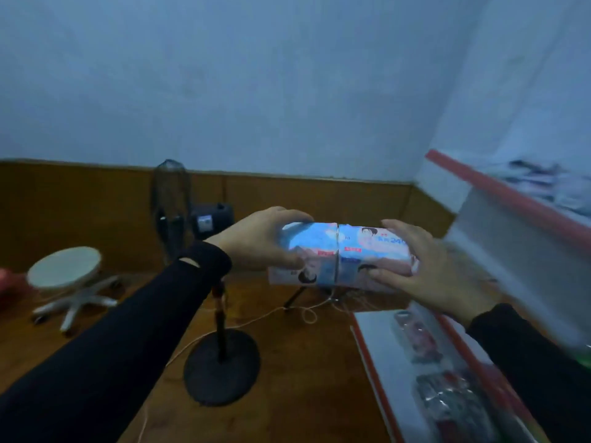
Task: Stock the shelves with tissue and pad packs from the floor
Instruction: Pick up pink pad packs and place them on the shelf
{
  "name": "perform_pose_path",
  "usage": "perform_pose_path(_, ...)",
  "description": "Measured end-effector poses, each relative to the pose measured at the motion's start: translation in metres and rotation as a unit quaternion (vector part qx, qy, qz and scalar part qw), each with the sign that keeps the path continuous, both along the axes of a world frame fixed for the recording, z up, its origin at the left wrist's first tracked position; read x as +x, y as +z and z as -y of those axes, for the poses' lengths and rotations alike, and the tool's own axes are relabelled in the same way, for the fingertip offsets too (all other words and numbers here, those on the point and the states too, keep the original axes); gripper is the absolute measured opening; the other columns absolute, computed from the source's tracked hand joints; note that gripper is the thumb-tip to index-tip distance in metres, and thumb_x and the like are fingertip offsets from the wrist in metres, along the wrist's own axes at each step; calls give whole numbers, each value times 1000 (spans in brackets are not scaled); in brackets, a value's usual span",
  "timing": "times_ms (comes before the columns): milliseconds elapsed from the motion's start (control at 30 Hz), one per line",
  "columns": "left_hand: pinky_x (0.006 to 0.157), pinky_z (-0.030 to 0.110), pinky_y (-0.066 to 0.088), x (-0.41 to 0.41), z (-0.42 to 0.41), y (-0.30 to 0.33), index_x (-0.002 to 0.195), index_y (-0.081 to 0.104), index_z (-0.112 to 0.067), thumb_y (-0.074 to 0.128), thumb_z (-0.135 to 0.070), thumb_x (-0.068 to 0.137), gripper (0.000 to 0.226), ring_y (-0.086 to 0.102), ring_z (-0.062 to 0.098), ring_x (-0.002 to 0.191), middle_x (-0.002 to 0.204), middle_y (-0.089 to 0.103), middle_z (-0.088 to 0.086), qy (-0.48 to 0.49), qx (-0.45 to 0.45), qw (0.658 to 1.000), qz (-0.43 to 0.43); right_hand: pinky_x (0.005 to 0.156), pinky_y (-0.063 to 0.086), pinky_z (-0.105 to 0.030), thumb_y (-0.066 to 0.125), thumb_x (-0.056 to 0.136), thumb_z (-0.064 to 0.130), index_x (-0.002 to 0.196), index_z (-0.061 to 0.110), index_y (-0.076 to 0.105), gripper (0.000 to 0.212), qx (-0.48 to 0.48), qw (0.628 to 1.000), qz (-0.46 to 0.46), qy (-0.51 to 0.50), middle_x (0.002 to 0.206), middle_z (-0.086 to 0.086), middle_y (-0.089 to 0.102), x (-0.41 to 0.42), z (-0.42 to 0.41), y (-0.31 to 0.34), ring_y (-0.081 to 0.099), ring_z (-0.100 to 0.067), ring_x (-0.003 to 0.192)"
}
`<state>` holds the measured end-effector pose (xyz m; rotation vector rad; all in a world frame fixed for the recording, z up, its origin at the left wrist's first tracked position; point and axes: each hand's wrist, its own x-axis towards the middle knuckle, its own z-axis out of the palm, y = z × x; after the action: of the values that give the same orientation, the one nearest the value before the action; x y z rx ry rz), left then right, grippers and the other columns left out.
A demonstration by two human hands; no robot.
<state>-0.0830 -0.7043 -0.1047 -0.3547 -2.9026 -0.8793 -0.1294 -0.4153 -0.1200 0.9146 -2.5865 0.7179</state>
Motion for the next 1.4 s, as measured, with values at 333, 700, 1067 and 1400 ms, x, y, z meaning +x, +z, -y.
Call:
perform_pose_path(333,83,26,54,20,-206,103,129,48,-42,78,-39,72,65,57,7,106,123,53,-13,-224,47,972,-53,87,21,5,66,70,68,127,30,52,70,-5,972,-68,-225,122,6,44,162,-196,104,33,8,110)
perform_pose_path(700,84,29,51,115,-502,140,127,50,-40,80,-41,70,65,58,9,100,119,55,-11,-472,31,878,-76,87,24,4,73,74,50,131,28,49,66,-21,876,-75,-476,127,6,42,383,-405,126,37,5,110)
perform_pose_path(1067,88,33,52,232,-749,123,127,52,-34,80,-33,71,63,59,14,101,116,56,-6,-567,32,823,-20,106,27,-20,75,74,46,134,29,46,69,-27,816,-63,-574,132,5,38,529,-601,102,34,-1,122)
perform_pose_path(1400,104,26,33,270,-843,110,142,39,-33,77,-41,74,78,45,16,124,141,42,-3,-567,-115,815,-34,104,27,-12,72,76,50,134,34,47,64,-50,810,-20,-585,134,6,38,572,-690,67,38,3,121)
